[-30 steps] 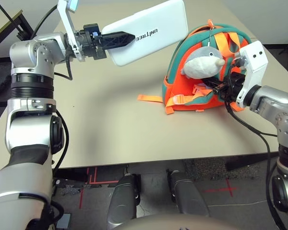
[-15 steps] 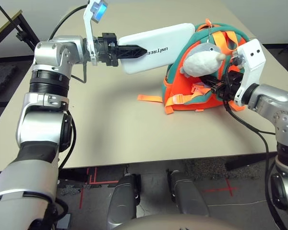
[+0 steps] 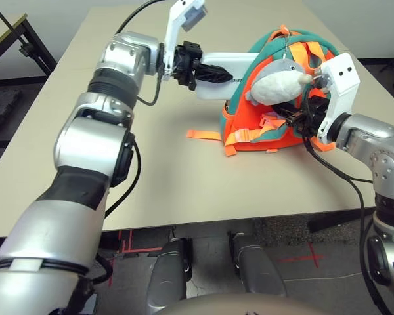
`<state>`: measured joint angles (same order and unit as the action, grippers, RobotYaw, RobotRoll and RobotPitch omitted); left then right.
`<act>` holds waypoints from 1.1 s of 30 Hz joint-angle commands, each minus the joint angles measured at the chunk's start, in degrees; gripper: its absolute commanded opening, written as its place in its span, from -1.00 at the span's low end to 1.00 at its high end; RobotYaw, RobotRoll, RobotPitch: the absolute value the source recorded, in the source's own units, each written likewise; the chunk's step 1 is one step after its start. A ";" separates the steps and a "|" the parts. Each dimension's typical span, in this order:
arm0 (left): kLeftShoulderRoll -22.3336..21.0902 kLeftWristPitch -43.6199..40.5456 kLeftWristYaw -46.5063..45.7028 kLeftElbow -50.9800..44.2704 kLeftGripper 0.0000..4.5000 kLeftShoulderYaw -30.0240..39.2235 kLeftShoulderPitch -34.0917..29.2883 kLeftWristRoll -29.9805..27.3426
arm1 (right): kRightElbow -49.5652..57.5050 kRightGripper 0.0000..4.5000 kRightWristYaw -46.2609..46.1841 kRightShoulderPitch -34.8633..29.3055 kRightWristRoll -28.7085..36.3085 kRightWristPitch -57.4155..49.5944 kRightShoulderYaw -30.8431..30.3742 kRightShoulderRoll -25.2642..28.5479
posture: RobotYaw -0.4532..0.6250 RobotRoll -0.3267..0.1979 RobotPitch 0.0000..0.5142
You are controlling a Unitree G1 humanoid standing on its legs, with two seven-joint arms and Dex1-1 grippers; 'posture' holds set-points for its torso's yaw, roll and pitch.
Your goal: Put the pencil case into the backpack and zip it.
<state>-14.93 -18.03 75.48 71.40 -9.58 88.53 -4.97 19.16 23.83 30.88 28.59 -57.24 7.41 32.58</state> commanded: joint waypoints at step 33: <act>-11.72 -13.65 -1.59 -24.13 1.00 13.17 -12.28 -6.22 | -2.74 -0.82 0.83 1.06 -2.78 3.54 -2.63 -2.26 | -0.52 0.25 -0.46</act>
<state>-26.24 -30.01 74.04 49.62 4.09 76.97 -10.09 17.18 24.39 31.62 25.89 -54.17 5.62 30.68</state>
